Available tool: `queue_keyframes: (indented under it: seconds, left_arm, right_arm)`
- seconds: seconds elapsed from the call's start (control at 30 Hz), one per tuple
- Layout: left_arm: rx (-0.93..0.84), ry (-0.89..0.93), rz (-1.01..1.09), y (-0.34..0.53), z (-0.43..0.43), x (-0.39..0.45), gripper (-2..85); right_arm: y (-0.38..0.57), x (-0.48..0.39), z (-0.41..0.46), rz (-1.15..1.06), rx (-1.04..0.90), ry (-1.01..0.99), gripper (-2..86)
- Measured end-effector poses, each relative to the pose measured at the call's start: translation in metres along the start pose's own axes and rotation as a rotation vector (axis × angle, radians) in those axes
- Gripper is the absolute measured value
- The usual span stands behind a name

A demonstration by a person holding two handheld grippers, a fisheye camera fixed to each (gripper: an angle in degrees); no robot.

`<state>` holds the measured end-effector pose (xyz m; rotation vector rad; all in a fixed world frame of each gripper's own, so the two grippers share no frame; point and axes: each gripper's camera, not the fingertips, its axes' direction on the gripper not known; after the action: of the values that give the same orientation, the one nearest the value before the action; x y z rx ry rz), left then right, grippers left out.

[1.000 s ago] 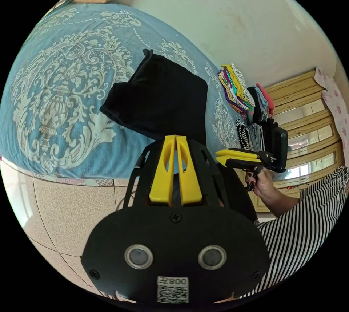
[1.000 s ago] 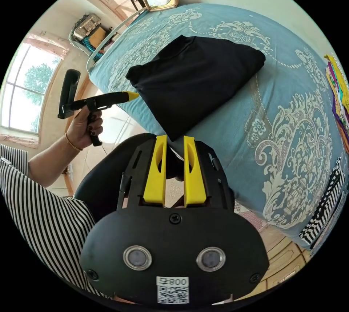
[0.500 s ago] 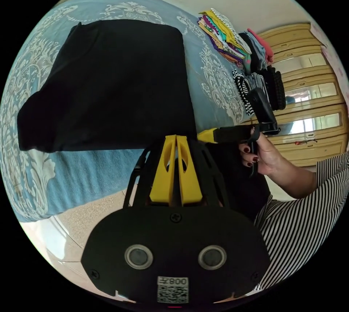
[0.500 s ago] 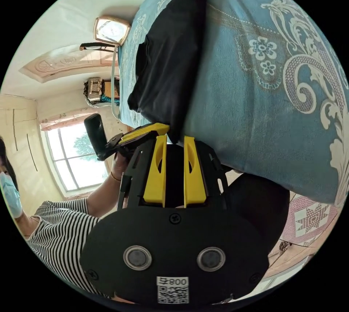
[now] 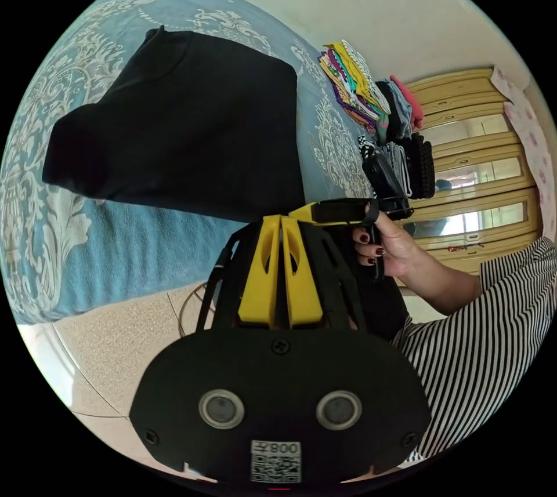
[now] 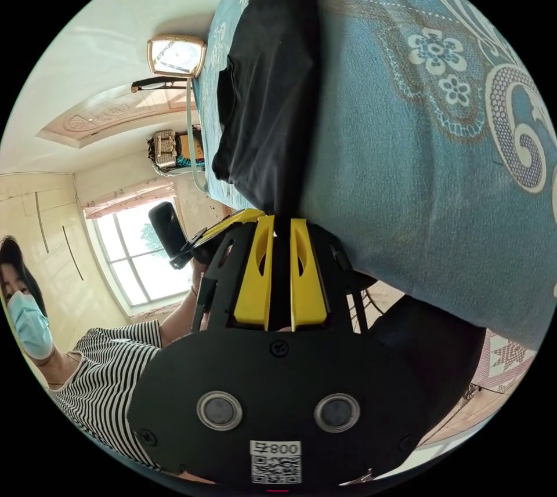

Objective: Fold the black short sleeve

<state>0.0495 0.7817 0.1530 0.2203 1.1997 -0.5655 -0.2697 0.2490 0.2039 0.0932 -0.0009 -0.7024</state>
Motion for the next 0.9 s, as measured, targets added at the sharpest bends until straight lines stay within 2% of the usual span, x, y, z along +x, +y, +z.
queue_keyframes:
  seconds: [0.13, 0.37, 0.47, 0.67, 0.9]
  left_arm:
    - [0.049, 0.114, -0.116, 0.027, -0.034, -0.039, 1.3]
    - [0.246, 0.59, -0.341, 0.058, -0.063, -0.122, 9.5]
    - [0.315, 0.681, -0.406, 0.064, -0.074, -0.146, 11.4]
    - [0.541, 0.749, -0.549, 0.084, -0.121, -0.199, 11.2]
    - [0.621, 0.672, -0.6, 0.09, -0.176, -0.235, 8.1]
  right_arm:
    - [0.008, 0.025, -0.003, 0.023, 0.001, -0.052, 2.9]
    - [0.028, 0.053, -0.023, 0.019, 0.04, -0.277, 2.0]
    - [0.032, 0.052, -0.032, -0.018, 0.048, -0.322, 1.9]
    - [0.043, 0.061, -0.046, -0.059, 0.063, -0.37, 1.8]
    - [0.065, 0.091, -0.069, -0.051, 0.099, -0.433, 1.6]
